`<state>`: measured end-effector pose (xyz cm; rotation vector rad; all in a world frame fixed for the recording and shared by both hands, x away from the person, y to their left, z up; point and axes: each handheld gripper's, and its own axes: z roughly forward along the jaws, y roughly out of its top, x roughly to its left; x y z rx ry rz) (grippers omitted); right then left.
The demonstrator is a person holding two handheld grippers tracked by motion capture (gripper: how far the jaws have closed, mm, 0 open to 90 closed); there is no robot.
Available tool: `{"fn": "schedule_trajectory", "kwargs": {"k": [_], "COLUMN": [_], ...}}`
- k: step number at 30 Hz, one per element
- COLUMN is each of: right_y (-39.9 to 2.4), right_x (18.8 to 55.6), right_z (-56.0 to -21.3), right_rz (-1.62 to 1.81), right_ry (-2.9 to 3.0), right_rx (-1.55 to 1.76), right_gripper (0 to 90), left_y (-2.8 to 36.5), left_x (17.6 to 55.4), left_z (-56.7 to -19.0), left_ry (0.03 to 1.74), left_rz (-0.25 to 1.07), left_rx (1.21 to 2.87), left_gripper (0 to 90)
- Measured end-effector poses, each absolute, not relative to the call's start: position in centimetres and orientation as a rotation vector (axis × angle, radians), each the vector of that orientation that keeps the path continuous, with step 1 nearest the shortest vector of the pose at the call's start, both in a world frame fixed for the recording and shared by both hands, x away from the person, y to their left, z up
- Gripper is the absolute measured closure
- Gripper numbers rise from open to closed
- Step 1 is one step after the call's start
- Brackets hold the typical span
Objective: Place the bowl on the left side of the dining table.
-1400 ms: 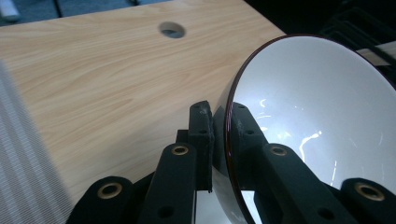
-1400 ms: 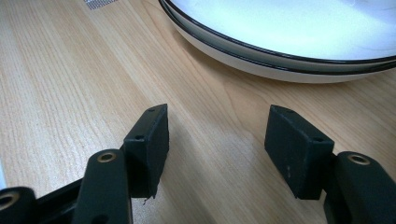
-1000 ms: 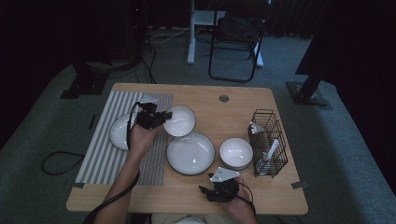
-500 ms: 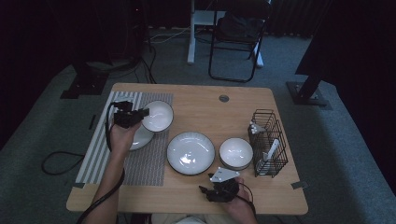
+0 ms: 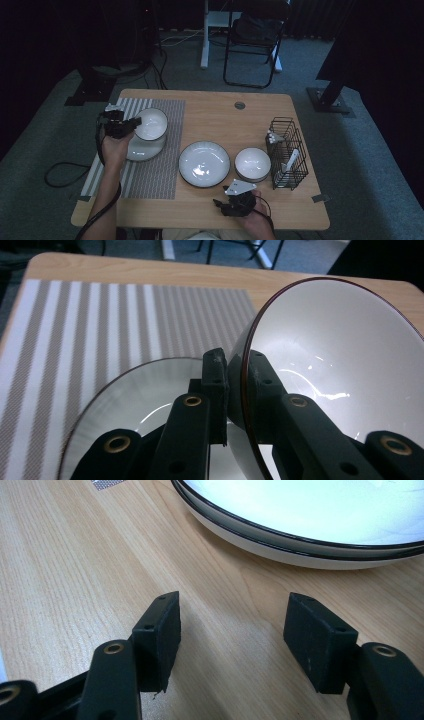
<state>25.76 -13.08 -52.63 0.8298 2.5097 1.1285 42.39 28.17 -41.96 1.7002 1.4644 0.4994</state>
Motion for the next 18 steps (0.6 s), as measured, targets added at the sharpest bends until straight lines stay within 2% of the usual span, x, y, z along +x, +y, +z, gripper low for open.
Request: {"fn": "schedule_trajectory", "kwargs": {"k": [18], "right_y": [-13.0], "right_x": [25.7], "right_z": [-52.6], "right_rz": [1.128], "right_ry": [2.509], "right_rx": [0.832], "right_gripper": [39.3], "left_y": [31.0], "left_x": [42.6], "left_z": [-45.3], "left_ry": [1.61], "left_rz": [0.493], "left_rx": [1.688], "left_gripper": [82.4]}}
